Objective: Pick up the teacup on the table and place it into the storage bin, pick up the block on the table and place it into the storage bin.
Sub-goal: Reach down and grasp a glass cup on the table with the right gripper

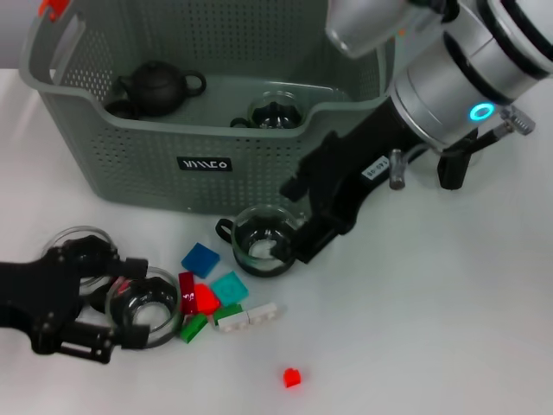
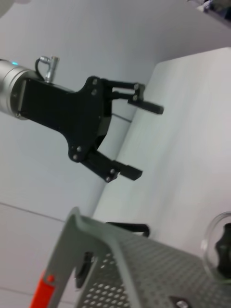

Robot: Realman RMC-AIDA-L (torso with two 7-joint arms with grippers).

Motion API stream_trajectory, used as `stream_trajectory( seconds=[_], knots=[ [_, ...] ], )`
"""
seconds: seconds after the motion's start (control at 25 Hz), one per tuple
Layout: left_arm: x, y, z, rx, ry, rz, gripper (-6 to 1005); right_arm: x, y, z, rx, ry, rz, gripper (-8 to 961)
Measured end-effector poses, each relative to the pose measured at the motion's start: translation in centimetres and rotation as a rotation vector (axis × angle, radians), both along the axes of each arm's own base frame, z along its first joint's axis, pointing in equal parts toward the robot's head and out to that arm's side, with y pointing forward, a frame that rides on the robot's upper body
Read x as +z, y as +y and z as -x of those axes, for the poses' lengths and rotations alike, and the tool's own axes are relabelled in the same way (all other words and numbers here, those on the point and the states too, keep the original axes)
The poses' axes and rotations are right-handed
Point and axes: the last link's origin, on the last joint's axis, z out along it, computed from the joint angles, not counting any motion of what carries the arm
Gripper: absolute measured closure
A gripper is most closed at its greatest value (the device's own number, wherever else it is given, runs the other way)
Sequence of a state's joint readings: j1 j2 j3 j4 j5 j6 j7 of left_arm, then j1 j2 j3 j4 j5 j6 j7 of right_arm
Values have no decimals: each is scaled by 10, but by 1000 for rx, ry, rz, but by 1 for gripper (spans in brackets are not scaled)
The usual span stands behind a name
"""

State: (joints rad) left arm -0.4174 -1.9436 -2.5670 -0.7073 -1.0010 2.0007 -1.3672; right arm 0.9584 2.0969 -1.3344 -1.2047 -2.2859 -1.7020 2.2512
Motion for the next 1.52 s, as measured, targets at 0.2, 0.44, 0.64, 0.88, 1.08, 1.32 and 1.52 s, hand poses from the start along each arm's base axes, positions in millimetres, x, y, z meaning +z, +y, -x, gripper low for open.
stream_trajectory(
  seconds=[0.2,0.44,0.64,0.88,1.08,1.32,1.52],
  knots=[
    [0,-4,5,3,28,28,51,-10,0,-4,0,-38,26,62],
    [0,-4,5,1,36,32,52,-33,5,-7,49,-75,23,61],
    [-1,2,3,1,46,7,52,-55,10,-13,78,-122,7,62],
    [-2,10,1,-1,54,-8,52,-67,9,-16,117,-170,11,67],
    [-4,11,0,-1,52,-6,52,-70,13,-22,176,-240,-7,68],
    [-8,11,-2,6,41,-13,52,-79,18,-24,279,-297,-49,69],
    [-12,11,-3,13,32,-12,52,-88,15,-23,339,-317,-49,70]
  ],
)
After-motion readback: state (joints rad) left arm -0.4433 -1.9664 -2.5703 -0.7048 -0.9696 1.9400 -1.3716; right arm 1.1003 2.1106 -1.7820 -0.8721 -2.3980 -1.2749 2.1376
